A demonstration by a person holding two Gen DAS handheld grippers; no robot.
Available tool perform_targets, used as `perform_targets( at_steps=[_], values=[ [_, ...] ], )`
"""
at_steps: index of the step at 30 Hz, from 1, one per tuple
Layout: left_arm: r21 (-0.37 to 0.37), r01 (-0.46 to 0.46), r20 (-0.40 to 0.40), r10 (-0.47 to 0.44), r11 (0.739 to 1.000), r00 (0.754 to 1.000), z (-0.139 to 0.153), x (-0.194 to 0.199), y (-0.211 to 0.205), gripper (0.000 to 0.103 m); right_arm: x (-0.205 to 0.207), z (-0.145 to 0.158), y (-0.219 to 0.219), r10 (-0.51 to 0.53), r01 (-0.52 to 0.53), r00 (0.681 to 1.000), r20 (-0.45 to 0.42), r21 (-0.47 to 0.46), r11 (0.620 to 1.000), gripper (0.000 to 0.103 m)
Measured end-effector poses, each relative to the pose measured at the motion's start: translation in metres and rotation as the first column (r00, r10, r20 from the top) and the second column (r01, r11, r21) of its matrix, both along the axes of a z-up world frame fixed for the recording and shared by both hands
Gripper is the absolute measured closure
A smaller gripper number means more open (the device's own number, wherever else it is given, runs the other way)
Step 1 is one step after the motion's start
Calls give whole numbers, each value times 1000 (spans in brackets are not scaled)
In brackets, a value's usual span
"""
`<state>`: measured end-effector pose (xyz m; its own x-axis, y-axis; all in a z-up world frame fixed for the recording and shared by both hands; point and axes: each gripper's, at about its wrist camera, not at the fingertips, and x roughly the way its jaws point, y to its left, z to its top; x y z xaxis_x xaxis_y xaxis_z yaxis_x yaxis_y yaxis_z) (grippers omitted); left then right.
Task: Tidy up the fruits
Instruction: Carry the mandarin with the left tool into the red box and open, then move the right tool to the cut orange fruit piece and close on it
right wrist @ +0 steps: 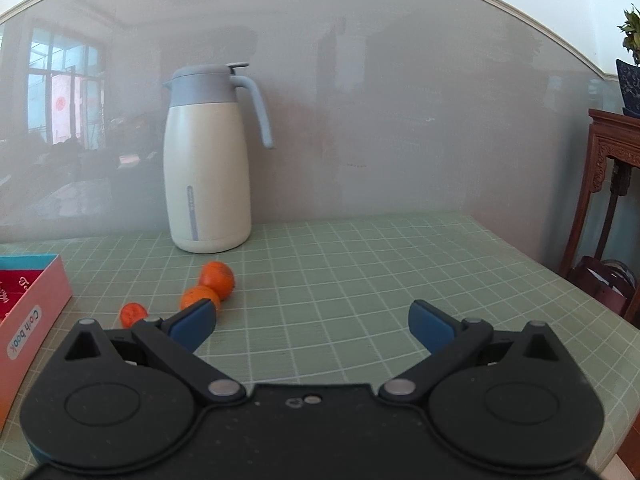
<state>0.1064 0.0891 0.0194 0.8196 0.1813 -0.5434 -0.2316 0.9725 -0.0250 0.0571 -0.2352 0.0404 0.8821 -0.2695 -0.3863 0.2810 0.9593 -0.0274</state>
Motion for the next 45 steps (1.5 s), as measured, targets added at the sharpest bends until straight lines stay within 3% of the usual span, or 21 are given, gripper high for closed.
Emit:
perform_targets(
  at_steps=[6,10,19,21,22,37,45],
  values=[
    [14,-15,-9,16,1000,1000,-1,-5,7,64,6,-1,21,39,-39,999,-2,-27,999,0],
    [-39,-19,-13,19,999,1000,-1,-11,18,60,11,-2,32,59,-59,998,-7,-29,998,0],
    [-37,25,46,-23,999,999,11,-37,24,54,18,-6,55,99,-100,995,-23,-45,994,0],
    [-31,7,58,-5,999,998,13,-44,27,38,20,-7,58,104,-105,994,-25,-46,993,0],
    [-35,-1,68,3,999,998,14,-49,30,36,21,-7,60,106,-107,994,-26,-45,993,0],
    [-13,-122,125,122,992,985,18,-90,78,32,46,-16,104,217,-219,975,-49,-36,975,0],
    [-7,-272,144,270,962,952,15,-107,114,26,61,-21,120,271,-272,960,-73,-8,962,0]
  ],
)
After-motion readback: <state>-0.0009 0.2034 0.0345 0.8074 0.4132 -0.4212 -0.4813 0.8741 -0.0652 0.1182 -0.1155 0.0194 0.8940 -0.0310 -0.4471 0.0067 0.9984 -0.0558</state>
